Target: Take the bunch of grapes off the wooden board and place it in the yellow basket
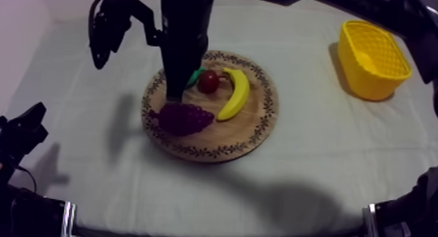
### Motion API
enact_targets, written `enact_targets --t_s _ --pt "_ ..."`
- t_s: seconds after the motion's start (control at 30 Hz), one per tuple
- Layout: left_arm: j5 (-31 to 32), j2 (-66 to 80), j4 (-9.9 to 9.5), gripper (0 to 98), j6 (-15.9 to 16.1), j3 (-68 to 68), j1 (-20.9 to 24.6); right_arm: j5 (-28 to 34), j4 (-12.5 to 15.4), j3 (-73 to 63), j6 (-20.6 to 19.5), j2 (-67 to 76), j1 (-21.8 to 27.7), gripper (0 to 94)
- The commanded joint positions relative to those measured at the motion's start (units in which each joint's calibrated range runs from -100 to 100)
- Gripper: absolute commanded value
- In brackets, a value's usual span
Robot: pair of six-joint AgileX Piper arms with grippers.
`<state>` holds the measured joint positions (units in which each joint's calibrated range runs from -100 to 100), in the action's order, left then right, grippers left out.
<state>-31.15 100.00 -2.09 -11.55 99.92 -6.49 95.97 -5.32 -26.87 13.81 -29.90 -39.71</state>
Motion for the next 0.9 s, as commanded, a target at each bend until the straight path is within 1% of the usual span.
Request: enact_targets --t_s 0.0,0.07,0.23,0.33,0.4,0.47,0.6,0.87 --pt "0.03 0.0 -0.04 0.1 0.0 -0.04 0.01 -0.13 -0.07 0.75 -0.03 0.5 0.11 17.5" --pt "0.03 0.0 -0.04 0.1 0.0 -0.04 0.01 -0.34 -0.13 1.59 0.08 1.02 0.16 25.1" --pt "0.03 0.0 -0.04 0.1 0.0 -0.04 0.01 -1.17 0.11 4.11 0.69 2.41 0.2 47.5" --pt "0.03 0.0 -0.04 0.1 0.0 -0.04 0.01 -1.4 0.11 5.28 1.14 2.99 0.16 58.4" --pt "0.03 0.0 -0.04 0.1 0.0 -0.04 0.01 -1.6 0.13 5.81 1.53 3.23 0.14 63.7" --pt "0.03 0.0 -0.04 0.1 0.0 -0.04 0.01 -1.99 0.28 6.09 1.76 3.34 0.16 67.2" --pt "0.03 0.0 -0.04 0.1 0.0 -0.04 0.01 -2.68 1.15 6.55 2.25 2.89 0.3 70.4" --pt "0.03 0.0 -0.04 0.1 0.0 -0.04 0.01 -4.45 4.38 7.99 4.0 0.23 0.44 71.1"
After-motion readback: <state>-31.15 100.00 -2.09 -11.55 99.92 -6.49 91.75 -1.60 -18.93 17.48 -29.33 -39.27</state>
